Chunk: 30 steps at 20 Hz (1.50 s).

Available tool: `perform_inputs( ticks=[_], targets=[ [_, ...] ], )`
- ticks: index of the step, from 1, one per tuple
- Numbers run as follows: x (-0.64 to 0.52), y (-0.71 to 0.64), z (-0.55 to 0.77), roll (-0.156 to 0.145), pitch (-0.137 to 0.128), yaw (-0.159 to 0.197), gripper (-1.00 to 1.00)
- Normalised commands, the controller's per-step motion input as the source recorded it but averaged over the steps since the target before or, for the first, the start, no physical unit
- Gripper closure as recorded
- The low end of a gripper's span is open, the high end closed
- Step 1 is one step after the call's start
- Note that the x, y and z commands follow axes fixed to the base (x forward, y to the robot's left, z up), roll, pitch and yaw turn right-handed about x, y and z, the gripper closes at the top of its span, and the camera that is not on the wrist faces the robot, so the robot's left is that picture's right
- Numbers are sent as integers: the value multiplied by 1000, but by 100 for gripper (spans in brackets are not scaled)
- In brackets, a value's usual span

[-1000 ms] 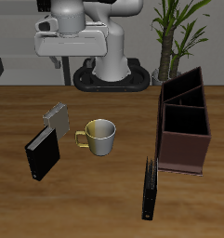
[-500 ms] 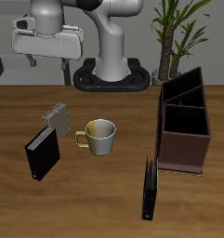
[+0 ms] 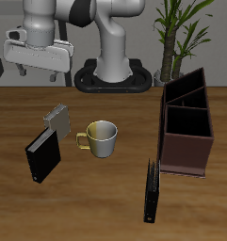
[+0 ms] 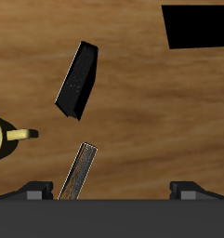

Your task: Place the yellow book into the left desk caddy's right compartment

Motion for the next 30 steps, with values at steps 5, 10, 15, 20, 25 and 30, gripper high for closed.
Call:
perform_inputs(
  ticks=[5,10,15,20,25,30],
  targets=[
    [-28,43,-364,4,26,-23,-100],
    [-34,48,-208,16,12,-40,-100],
    [34,-10,-288,4,25,-21,-100],
    [96,-4,-469,4,58,-41,-100],
    [14,53,-272,9,31,-22,-100],
    [30,72,-428,12,63,-1,-100]
  ],
)
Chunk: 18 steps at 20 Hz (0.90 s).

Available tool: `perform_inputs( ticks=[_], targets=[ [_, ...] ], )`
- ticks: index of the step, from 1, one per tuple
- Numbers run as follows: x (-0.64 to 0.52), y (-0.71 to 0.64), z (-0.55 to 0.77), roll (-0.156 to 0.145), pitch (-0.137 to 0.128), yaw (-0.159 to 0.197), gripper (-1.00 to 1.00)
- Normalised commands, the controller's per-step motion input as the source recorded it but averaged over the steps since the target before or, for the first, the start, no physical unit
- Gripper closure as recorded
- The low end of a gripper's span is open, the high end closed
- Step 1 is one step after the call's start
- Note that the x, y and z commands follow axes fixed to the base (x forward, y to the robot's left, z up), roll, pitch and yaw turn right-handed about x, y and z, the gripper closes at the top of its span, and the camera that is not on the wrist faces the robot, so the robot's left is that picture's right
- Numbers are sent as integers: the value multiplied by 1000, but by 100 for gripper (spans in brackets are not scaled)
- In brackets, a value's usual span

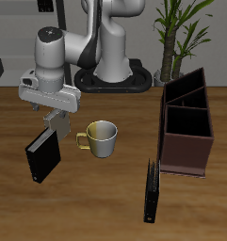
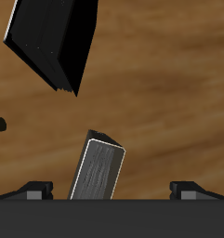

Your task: Place the yellow book into the left desk caddy's right compartment

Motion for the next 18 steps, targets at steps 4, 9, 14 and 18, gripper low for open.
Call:
perform_inputs(
  ticks=[4,9,14,18],
  targets=[
    [37,-65,-407,10,53,-37,100],
    [25,15,-185,11,17,-31,100],
    [0,24,23,11,3,-19,100],
    [-95,-25,408,-5,-37,10,100]
  ],
)
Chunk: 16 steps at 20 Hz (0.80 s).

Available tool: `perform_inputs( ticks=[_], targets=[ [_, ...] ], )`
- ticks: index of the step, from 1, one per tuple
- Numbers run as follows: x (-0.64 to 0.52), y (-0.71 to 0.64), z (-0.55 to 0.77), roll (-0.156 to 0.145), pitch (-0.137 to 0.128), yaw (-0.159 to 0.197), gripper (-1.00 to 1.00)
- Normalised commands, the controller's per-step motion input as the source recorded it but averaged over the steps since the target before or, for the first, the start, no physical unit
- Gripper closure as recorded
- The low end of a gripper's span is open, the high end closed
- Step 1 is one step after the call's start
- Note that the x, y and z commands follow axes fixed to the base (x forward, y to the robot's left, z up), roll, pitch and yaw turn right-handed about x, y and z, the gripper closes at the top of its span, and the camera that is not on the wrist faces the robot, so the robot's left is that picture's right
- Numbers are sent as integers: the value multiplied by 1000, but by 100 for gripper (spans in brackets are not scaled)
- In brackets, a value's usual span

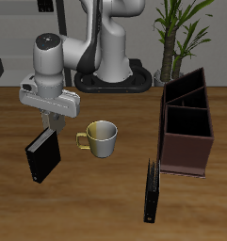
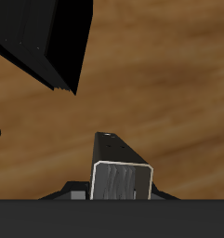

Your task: Place the yellow book into the left desk caddy's right compartment

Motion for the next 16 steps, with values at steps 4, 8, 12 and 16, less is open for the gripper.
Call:
perform_inputs(
  ticks=[4,8,12,16],
  targets=[
    [-120,-96,429,-38,-18,8,100],
    [-228,26,641,-29,-50,15,100],
    [-112,118,522,-42,-51,35,100],
    [29,246,520,-22,-38,11,100]
  ],
)
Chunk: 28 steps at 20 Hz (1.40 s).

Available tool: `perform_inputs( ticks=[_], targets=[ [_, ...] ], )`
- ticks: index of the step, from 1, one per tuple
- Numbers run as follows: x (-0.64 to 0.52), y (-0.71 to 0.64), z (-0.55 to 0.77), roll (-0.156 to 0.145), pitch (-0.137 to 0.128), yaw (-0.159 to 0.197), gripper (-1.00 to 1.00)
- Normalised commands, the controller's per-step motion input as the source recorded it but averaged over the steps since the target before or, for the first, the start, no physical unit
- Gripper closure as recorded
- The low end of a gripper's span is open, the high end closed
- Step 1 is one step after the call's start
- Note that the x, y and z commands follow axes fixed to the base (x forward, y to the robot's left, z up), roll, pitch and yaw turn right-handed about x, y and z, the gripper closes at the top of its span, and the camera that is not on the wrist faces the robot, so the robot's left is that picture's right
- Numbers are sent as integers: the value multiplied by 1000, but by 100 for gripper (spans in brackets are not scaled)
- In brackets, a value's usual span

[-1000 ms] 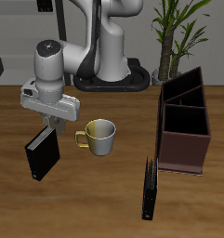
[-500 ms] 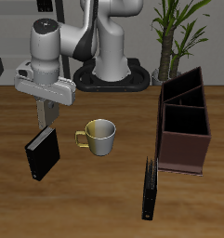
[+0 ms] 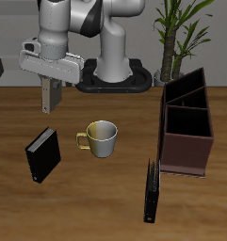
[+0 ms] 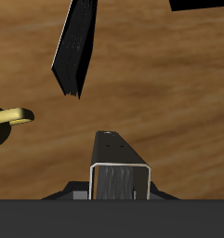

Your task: Place the yellow book into the left desk caddy's right compartment

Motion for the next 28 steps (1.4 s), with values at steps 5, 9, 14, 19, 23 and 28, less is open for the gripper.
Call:
perform_inputs(
  ticks=[5,9,14,19,23,28],
  targets=[
    [96,507,392,46,-36,27,100],
    [119,370,255,27,-22,2,100],
    [179,482,394,13,-24,-16,100],
    [96,584,291,43,-22,0,100],
    [58,384,129,28,-5,-1,100],
    [69,666,127,45,-16,40,100]
  ],
)
